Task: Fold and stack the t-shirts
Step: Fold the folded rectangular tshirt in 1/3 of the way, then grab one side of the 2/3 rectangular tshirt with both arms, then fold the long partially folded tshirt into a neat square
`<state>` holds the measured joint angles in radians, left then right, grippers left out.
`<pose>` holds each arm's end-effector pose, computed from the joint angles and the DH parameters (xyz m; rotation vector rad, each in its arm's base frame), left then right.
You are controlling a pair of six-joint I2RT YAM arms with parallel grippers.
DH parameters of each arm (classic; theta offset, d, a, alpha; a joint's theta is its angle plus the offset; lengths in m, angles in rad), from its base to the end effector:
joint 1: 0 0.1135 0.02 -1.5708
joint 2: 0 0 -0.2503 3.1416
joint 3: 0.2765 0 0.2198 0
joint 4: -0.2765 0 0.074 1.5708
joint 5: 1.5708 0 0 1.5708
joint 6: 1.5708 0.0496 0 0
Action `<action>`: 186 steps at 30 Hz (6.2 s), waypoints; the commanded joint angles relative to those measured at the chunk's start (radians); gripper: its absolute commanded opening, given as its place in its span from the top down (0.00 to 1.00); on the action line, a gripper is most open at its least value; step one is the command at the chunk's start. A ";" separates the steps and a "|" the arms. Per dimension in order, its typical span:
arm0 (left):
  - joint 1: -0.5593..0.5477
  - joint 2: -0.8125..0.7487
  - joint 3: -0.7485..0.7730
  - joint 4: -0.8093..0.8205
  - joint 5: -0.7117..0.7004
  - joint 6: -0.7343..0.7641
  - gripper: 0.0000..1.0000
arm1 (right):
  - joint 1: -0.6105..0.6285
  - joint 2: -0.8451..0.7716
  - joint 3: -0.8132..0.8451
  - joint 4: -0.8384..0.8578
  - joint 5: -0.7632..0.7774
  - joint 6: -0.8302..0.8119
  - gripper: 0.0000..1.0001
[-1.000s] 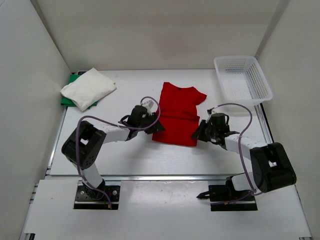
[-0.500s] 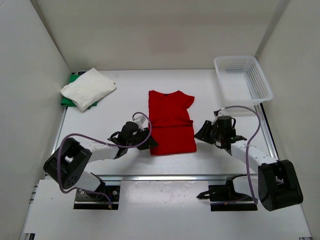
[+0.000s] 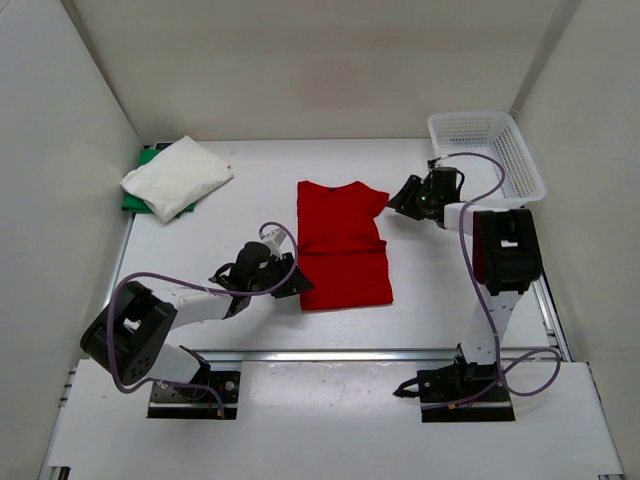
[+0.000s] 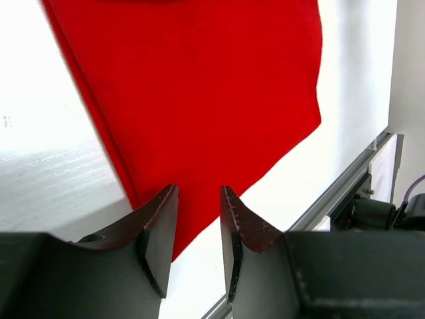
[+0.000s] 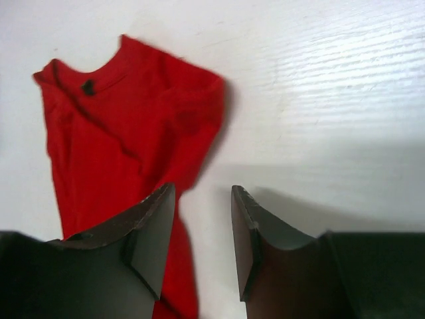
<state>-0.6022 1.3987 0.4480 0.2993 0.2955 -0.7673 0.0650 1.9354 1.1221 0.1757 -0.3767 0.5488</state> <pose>0.1941 -0.1509 0.1493 -0.0217 2.4118 -1.0305 0.3926 0.0438 0.1634 0.3293 2.2363 0.7512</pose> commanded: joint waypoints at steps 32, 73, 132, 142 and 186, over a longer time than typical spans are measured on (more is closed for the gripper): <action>0.021 -0.015 -0.005 0.038 0.036 -0.001 0.58 | 0.271 0.158 0.465 -0.355 0.295 -0.253 0.98; 0.068 0.005 0.006 0.037 0.047 -0.001 0.58 | 0.105 0.281 0.542 -0.261 -0.074 -0.105 0.74; -0.111 -0.021 -0.092 -0.057 -0.094 -0.038 1.00 | 0.151 -0.822 -0.909 0.041 -0.039 0.131 1.00; -0.164 -0.686 -0.154 -0.598 -0.115 -0.061 1.00 | 0.513 -1.414 -0.931 -0.478 0.254 0.320 1.00; 0.274 0.484 0.827 -0.186 -0.033 -0.015 0.60 | 0.139 0.659 1.671 -1.059 -0.068 -0.210 0.95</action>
<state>-0.1799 1.9839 1.3415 0.0376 0.2565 -0.7967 0.1635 2.6961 2.7438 -0.7116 -0.4828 0.4290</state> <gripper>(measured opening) 0.407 0.080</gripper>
